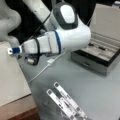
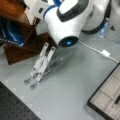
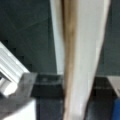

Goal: Turn off the lamps. Pick up the book. Place the book on the shelf position.

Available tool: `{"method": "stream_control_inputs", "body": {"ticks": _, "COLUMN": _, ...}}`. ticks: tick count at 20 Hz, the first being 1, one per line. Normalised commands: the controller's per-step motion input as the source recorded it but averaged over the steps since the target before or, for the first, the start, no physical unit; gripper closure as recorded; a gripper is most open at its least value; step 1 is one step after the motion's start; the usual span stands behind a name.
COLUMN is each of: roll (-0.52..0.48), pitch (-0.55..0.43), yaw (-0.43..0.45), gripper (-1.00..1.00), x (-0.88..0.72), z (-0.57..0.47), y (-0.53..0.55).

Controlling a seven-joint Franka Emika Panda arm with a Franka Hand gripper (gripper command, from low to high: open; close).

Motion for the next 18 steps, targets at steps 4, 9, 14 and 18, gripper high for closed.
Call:
{"method": "stream_control_inputs", "body": {"ticks": 4, "roll": -0.151, "pitch": -0.074, "yaw": 0.223, "gripper": -1.0, "x": -0.1, "z": 0.03, "y": -0.04}}
{"method": "stream_control_inputs", "body": {"ticks": 9, "roll": -0.096, "pitch": -0.112, "yaw": 0.198, "gripper": -1.0, "x": -0.05, "z": 0.03, "y": -0.02}}
{"method": "stream_control_inputs", "body": {"ticks": 14, "roll": -0.073, "pitch": -0.108, "yaw": 0.181, "gripper": -1.0, "x": 0.0, "z": 0.04, "y": 0.02}}
{"method": "stream_control_inputs", "body": {"ticks": 18, "roll": -0.076, "pitch": -0.089, "yaw": 0.157, "gripper": -1.0, "x": 0.02, "z": 0.06, "y": 0.04}}
